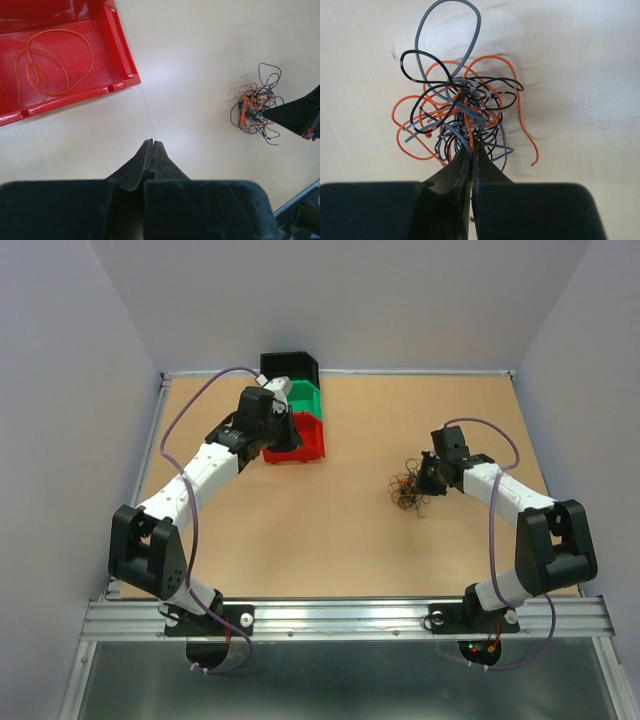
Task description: Untangle the cables
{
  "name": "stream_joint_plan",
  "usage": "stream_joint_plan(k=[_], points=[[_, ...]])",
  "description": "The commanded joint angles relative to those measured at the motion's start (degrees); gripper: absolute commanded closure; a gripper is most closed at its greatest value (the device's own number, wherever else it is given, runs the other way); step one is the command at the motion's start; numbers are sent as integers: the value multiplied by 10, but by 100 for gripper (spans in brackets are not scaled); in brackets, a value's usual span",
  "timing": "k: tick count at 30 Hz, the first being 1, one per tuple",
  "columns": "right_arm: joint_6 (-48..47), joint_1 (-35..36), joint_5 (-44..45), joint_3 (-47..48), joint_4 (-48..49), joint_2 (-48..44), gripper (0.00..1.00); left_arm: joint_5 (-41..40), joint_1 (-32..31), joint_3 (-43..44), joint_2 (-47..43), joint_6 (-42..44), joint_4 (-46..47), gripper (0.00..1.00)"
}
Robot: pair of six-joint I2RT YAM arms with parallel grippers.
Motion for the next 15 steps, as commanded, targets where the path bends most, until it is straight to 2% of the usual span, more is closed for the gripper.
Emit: stream_joint_plan(k=[1,4,7,8,9,11,15], points=[[-19,-1,-16,30,3,5,100,43,-5,6,11,-13,26,100],[-41,0,-86,48,16,-1,99,84,-21,22,38,-26,63,100],[-60,-1,-151,65,38,-13,99,107,-42,45,56,-28,81,75],[-63,-1,-162,72,40,-13,100,115,-60,51,60,-29,84,57],[-69,-1,-171,86,41,-11,99,122,-67,60,64,-28,90,51],[-77,0,-200,97,40,-8,100,143,-86,68,82,-33,105,43],[-83,2,-222,116,40,-5,99,169,-108,93,113,-47,120,40]])
